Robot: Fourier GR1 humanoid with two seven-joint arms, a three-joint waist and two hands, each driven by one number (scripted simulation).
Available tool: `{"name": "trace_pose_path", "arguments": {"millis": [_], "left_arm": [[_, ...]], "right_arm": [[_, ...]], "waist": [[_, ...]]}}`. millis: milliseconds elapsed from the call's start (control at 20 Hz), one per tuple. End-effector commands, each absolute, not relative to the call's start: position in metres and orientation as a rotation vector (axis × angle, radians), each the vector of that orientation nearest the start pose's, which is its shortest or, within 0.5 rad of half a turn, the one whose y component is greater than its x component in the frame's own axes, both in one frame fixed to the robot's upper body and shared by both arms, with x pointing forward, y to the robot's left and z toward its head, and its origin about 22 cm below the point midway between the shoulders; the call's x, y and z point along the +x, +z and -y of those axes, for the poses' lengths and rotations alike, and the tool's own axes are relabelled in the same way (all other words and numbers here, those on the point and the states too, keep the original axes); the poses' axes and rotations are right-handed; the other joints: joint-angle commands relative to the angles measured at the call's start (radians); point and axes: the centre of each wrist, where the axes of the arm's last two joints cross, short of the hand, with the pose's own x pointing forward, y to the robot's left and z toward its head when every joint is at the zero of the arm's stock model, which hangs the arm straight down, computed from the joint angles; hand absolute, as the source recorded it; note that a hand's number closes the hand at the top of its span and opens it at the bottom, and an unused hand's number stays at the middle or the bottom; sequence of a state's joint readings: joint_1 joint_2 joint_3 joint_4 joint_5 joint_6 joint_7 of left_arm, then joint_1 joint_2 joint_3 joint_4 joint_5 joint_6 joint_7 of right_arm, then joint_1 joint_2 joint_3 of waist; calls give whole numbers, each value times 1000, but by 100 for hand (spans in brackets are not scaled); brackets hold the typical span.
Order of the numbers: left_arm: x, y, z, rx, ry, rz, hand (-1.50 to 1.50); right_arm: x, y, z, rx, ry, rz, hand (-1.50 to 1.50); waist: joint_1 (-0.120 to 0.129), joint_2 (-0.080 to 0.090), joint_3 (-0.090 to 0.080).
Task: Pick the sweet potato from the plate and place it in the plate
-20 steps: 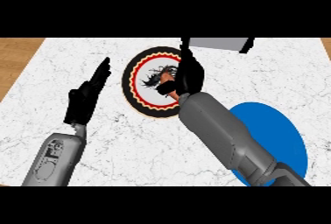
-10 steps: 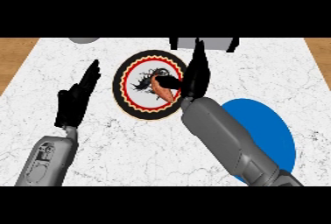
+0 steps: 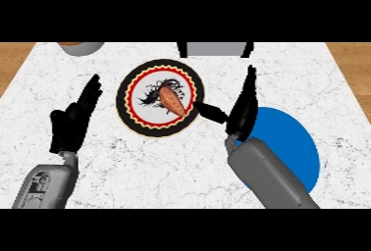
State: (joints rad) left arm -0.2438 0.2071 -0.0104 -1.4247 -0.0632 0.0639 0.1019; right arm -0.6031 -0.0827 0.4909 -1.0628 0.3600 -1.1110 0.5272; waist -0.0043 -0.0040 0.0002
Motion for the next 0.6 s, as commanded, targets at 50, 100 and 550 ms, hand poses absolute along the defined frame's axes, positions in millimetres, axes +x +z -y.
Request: {"name": "trace_pose_path", "arguments": {"millis": [50,100,550], "left_arm": [[307,39,-263,226,-218,1557,0],[293,43,-247,206,-201,1551,0],[309,29,-267,222,-230,1551,0]], "right_arm": [[296,18,114,-749,-139,1525,-150],[287,21,124,-731,-132,1506,-150],[271,17,164,-738,-127,1517,-150]], "waist": [[-6,1,-1],[-5,-1,0],[1,4,0]]}}
